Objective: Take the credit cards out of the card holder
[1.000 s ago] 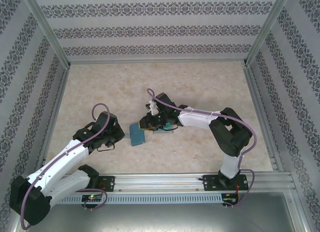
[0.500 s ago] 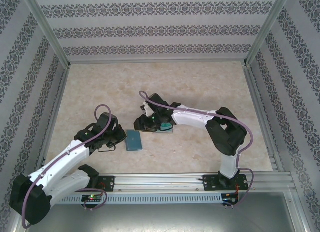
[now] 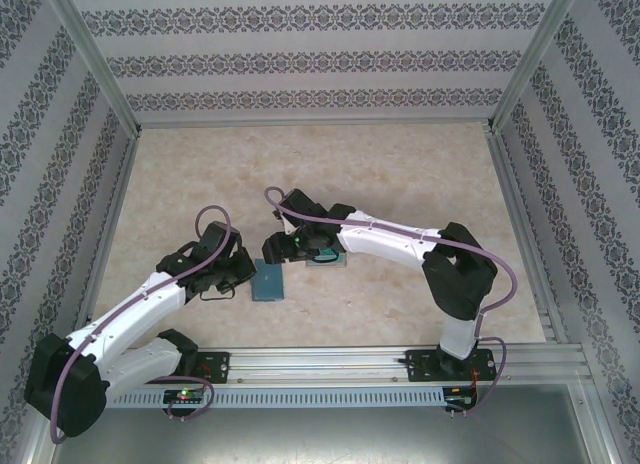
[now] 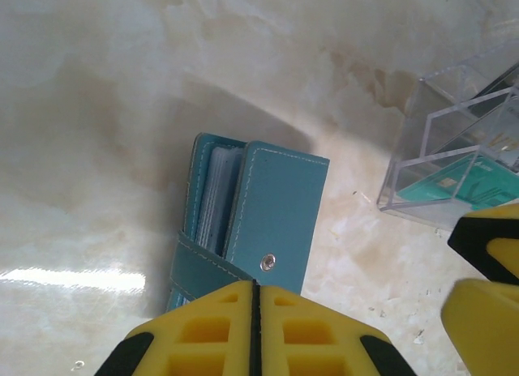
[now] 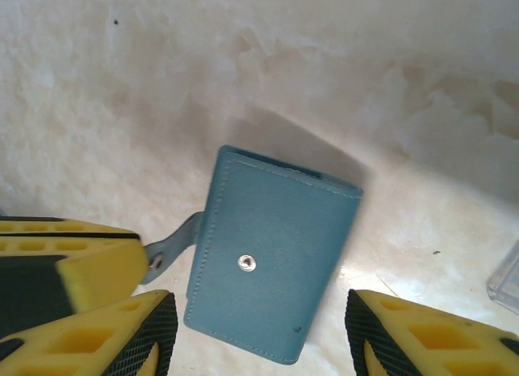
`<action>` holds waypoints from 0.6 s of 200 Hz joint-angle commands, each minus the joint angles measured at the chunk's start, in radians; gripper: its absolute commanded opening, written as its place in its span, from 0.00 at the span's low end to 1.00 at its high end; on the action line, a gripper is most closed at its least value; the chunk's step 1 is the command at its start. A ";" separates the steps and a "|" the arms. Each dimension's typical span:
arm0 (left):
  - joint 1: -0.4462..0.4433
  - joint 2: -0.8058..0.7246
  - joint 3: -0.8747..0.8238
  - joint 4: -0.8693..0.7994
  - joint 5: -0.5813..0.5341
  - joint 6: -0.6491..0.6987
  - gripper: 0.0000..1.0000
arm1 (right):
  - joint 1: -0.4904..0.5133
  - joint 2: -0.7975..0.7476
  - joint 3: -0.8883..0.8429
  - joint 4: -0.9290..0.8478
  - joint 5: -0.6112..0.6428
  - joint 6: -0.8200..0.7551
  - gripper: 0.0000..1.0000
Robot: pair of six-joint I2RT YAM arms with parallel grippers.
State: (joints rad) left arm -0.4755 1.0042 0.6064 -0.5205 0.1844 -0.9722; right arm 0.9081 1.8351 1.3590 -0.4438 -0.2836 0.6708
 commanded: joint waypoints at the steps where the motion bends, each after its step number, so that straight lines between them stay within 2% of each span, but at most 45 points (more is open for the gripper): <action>1: 0.010 -0.007 0.031 0.063 0.030 0.014 0.00 | 0.008 0.000 0.045 -0.065 0.023 -0.030 0.59; 70: 0.009 -0.020 0.146 0.020 0.042 0.057 0.00 | -0.023 0.072 0.061 -0.038 -0.123 0.000 0.59; 120: 0.009 -0.032 0.119 0.003 0.018 0.045 0.00 | -0.037 0.064 0.010 -0.058 -0.113 0.002 0.58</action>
State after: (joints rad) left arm -0.4698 0.9943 0.7197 -0.5228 0.2100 -0.9417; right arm 0.8761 1.8988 1.4044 -0.4747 -0.3836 0.6701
